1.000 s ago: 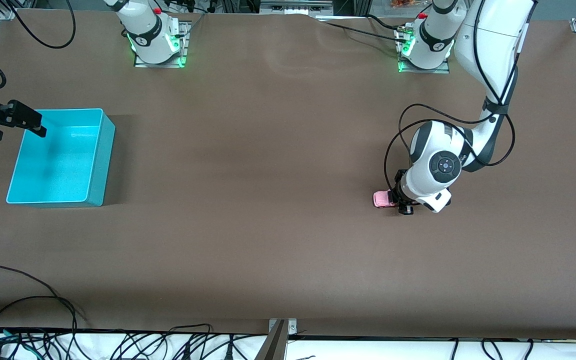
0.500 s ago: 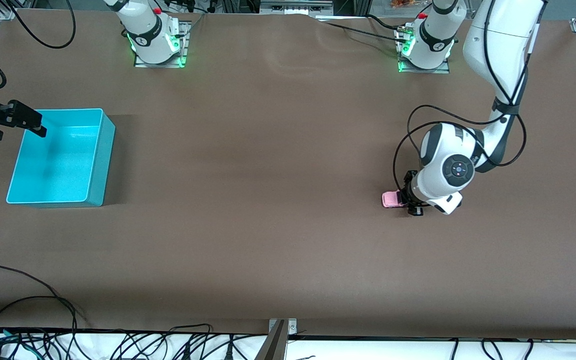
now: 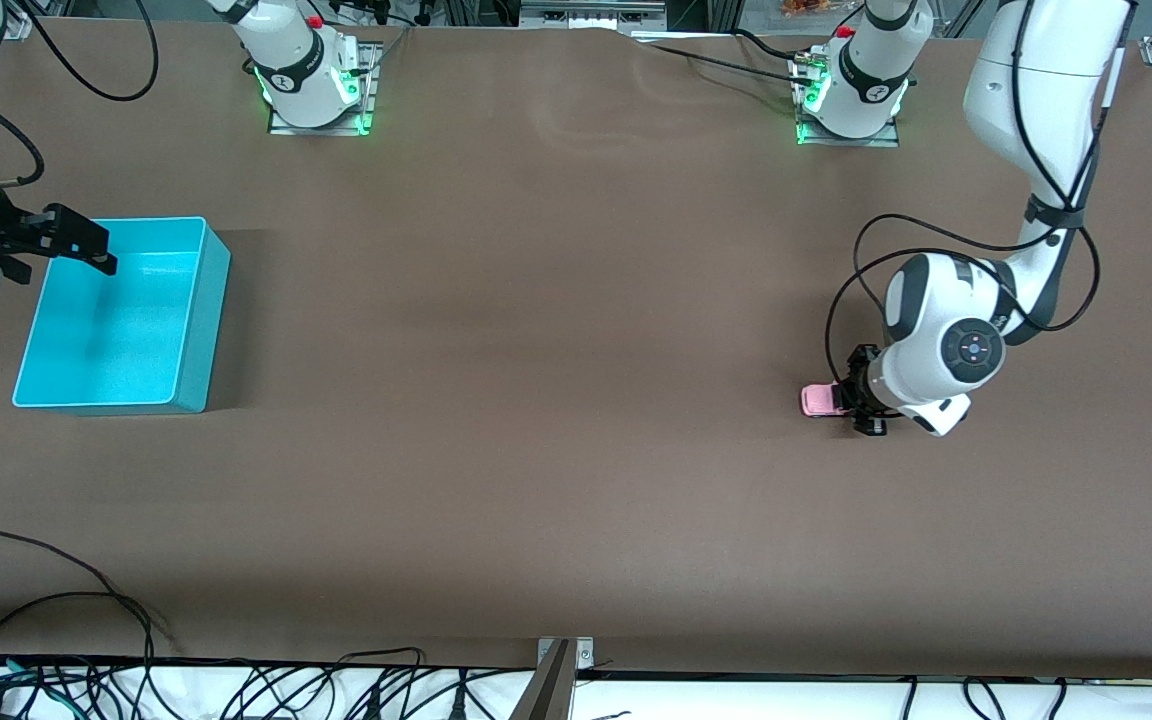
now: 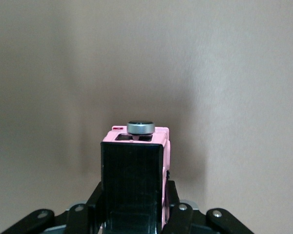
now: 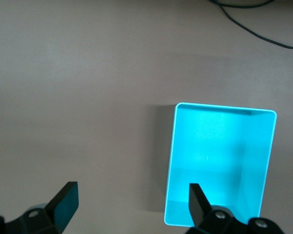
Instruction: Wind and store pink jeep toy
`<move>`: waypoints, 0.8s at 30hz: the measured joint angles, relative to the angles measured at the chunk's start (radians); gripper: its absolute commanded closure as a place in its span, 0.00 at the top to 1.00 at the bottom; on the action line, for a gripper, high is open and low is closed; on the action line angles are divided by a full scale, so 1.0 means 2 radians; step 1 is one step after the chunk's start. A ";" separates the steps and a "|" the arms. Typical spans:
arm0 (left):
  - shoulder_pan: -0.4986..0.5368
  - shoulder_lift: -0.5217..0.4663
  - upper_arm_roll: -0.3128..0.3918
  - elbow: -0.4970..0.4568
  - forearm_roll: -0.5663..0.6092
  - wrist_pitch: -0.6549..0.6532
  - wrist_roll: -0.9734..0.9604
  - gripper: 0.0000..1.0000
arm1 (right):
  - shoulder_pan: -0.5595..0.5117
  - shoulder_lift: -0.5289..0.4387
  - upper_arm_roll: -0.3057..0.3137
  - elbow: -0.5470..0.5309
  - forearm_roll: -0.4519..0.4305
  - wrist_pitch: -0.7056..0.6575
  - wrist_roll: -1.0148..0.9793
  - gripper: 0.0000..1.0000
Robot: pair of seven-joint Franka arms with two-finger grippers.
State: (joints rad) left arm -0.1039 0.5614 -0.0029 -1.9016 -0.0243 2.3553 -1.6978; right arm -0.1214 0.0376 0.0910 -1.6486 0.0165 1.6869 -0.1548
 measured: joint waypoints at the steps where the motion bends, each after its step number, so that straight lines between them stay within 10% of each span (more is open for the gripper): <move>1: 0.003 0.000 0.000 0.000 0.000 0.000 0.004 0.15 | 0.000 0.000 0.000 0.000 0.000 0.000 0.000 1.00; 24: 0.091 0.000 0.002 -0.002 0.053 0.007 0.082 0.17 | -0.010 0.001 -0.009 0.001 0.000 0.021 0.000 1.00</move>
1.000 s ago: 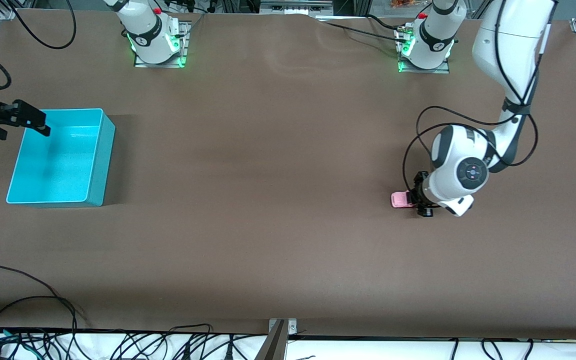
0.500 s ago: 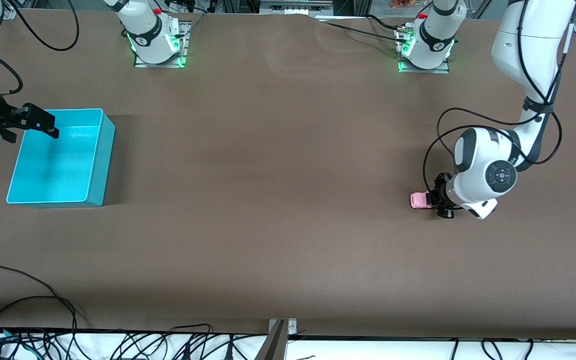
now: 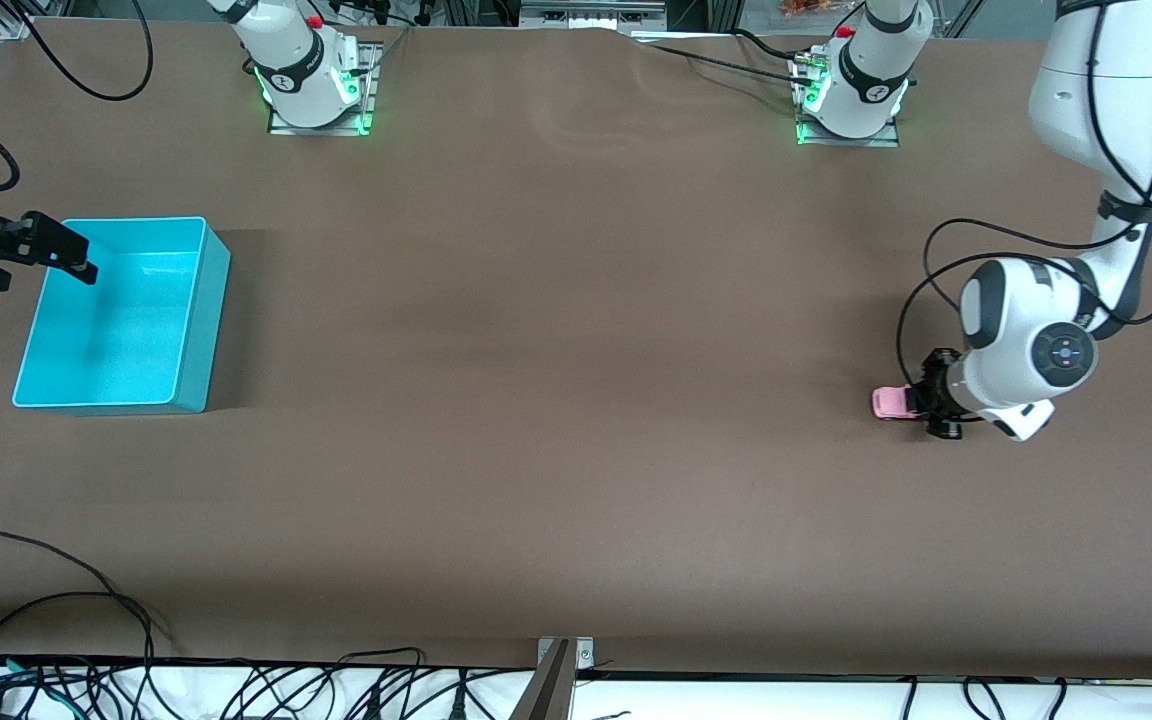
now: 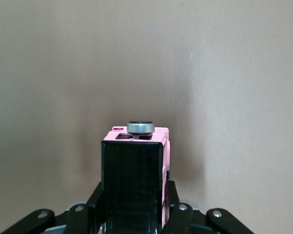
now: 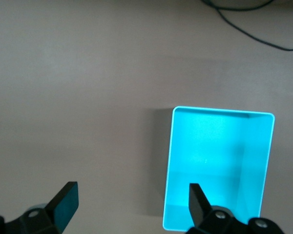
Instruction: Wind and store pink jeep toy
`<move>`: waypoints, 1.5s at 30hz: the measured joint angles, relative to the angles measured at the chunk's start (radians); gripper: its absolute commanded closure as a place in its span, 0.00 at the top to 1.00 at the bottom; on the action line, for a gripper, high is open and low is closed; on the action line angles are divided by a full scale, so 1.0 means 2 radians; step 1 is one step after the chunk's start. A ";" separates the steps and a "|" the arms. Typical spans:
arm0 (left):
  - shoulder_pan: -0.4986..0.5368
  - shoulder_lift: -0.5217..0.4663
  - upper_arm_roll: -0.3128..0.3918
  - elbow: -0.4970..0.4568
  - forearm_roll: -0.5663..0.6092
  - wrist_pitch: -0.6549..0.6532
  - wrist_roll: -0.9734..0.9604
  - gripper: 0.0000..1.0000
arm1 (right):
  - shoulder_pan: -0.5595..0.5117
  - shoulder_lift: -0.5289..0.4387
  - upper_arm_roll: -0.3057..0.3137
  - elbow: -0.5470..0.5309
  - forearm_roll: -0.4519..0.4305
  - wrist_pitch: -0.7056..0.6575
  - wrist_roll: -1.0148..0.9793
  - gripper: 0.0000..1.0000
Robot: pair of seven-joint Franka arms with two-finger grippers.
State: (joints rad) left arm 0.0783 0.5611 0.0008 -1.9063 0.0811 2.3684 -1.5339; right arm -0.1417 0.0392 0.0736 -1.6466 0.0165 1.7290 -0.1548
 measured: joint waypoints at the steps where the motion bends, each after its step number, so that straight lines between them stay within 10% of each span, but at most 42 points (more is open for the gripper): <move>1: 0.004 0.000 0.000 0.000 0.000 0.001 0.007 0.17 | 0.000 0.000 -0.001 0.000 0.000 0.000 0.000 1.00; 6: 0.021 0.001 0.000 0.000 0.000 0.007 0.033 0.34 | -0.001 0.000 -0.003 0.000 0.000 0.002 0.000 1.00; 10: 0.024 0.001 0.000 0.000 0.000 0.008 0.040 0.98 | -0.001 0.000 -0.003 0.000 0.000 0.003 0.000 1.00; 11: 0.024 0.001 0.000 0.000 0.000 0.008 0.041 1.00 | -0.001 0.000 -0.003 0.000 0.000 0.003 0.000 1.00; 45: 0.023 -0.076 -0.015 0.139 0.008 -0.217 0.149 1.00 | -0.001 0.000 -0.005 0.000 0.000 0.010 0.000 1.00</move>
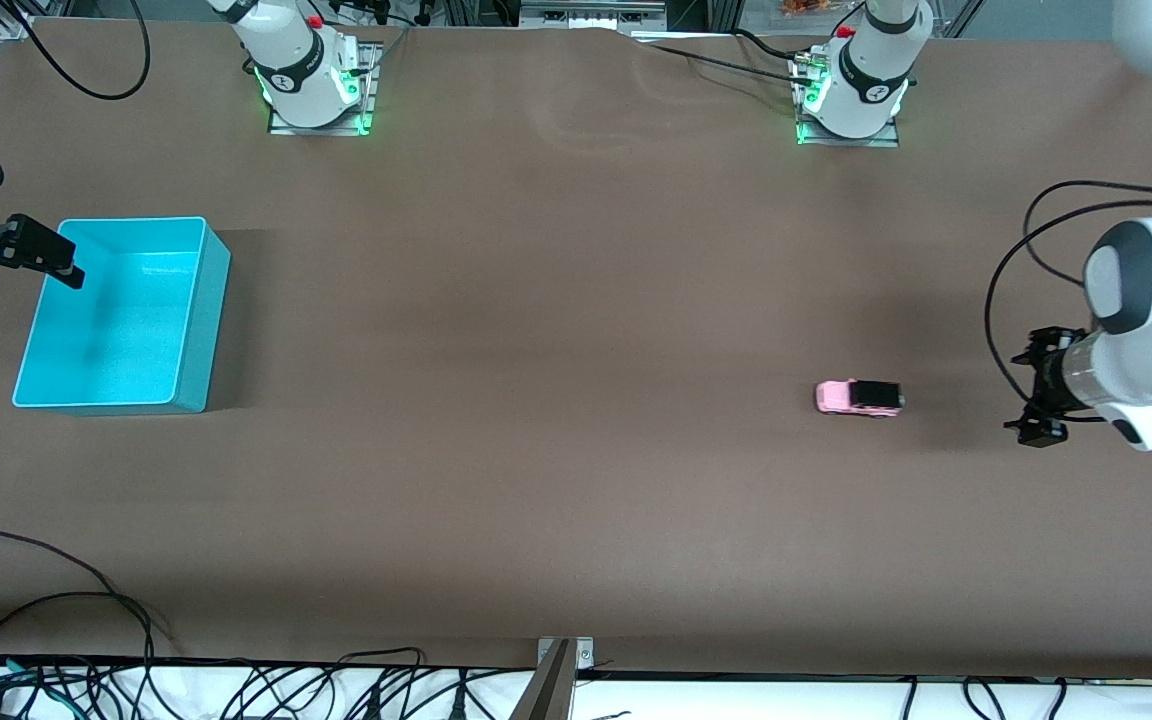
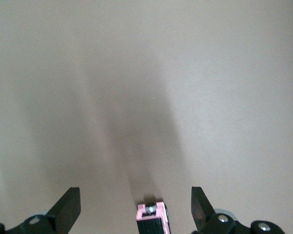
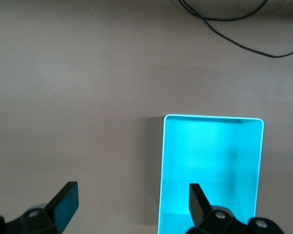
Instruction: Wind and store pink jeep toy
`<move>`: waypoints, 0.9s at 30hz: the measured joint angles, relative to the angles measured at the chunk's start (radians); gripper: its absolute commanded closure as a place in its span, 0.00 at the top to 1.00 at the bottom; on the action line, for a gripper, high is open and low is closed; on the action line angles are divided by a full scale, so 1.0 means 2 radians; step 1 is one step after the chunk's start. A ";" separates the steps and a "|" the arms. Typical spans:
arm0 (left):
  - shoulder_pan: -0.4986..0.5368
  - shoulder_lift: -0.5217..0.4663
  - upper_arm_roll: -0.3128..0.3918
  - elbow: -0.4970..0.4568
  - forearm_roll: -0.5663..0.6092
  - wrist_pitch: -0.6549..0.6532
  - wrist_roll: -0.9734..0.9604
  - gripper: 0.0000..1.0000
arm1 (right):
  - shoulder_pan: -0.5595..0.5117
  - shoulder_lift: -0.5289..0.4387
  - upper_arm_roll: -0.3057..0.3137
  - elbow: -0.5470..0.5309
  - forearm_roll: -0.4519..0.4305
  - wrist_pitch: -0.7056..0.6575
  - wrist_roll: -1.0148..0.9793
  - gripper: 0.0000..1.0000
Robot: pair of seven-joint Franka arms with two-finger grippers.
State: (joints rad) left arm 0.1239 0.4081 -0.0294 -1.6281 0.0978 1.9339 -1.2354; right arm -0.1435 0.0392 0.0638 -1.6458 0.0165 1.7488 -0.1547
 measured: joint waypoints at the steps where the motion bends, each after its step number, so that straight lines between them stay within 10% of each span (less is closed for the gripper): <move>1: 0.000 -0.004 0.000 0.003 0.000 -0.003 0.016 1.00 | 0.000 0.000 0.000 0.000 0.000 0.000 0.000 1.00; 27: 0.001 -0.058 0.000 0.071 0.000 -0.042 0.478 1.00 | 0.000 0.000 0.000 0.000 0.000 0.001 0.000 1.00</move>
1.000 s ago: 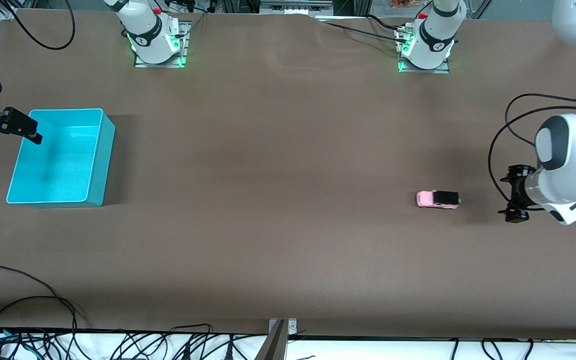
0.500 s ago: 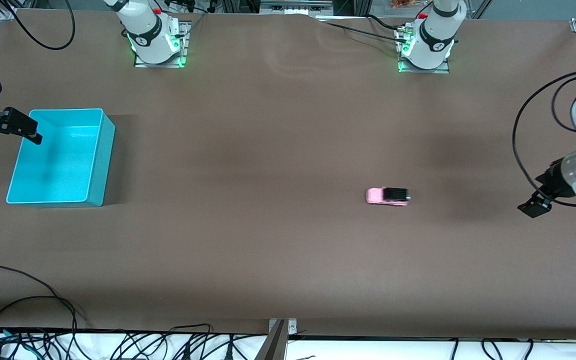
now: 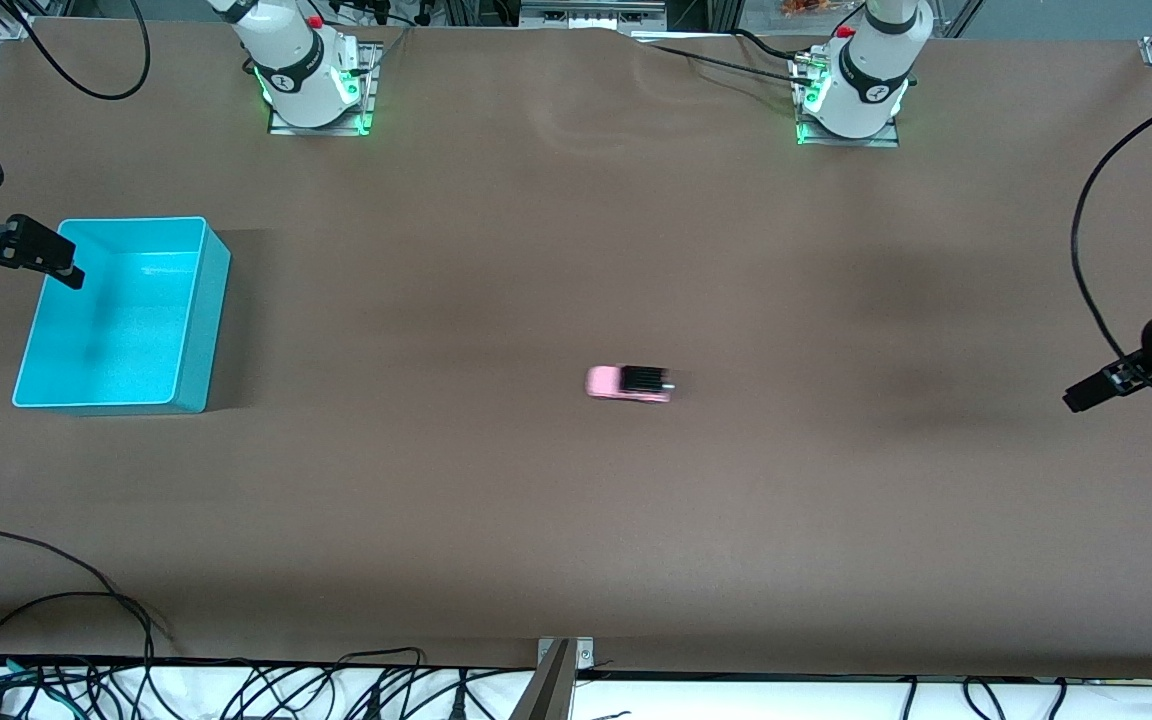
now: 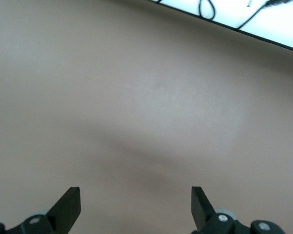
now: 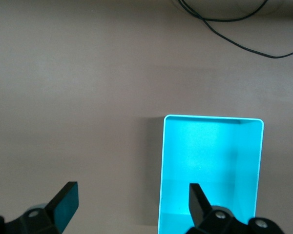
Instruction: Wind and store pink jeep toy
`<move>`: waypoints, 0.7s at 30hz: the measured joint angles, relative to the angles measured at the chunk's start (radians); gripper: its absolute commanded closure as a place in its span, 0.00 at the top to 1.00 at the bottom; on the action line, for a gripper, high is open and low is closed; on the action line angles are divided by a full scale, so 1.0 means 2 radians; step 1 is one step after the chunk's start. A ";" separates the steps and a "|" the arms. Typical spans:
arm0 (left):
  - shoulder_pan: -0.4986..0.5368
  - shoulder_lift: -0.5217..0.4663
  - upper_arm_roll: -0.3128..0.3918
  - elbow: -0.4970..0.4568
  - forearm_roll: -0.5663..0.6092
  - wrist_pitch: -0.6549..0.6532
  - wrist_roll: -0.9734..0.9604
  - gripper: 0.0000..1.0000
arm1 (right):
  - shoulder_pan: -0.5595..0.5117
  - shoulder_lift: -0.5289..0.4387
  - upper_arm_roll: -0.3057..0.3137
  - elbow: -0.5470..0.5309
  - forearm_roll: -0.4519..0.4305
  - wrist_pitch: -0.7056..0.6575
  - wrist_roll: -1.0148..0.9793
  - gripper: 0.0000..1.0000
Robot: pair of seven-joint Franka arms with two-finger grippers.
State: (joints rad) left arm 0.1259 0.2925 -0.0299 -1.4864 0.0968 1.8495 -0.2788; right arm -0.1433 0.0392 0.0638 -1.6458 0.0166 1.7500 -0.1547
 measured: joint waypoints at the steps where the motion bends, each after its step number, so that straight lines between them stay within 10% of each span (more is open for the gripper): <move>1: 0.000 0.000 0.000 0.002 0.000 -0.002 0.007 1.00 | 0.000 0.000 0.000 0.000 0.000 0.000 0.000 1.00; 21: 0.000 -0.006 -0.013 0.009 -0.018 -0.037 0.118 1.00 | 0.001 0.000 0.001 0.000 0.000 0.004 0.000 1.00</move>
State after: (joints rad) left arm 0.1259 0.2806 -0.0566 -1.4678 0.0600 1.7748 -0.0431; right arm -0.1419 0.0397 0.0649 -1.6458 0.0166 1.7583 -0.1547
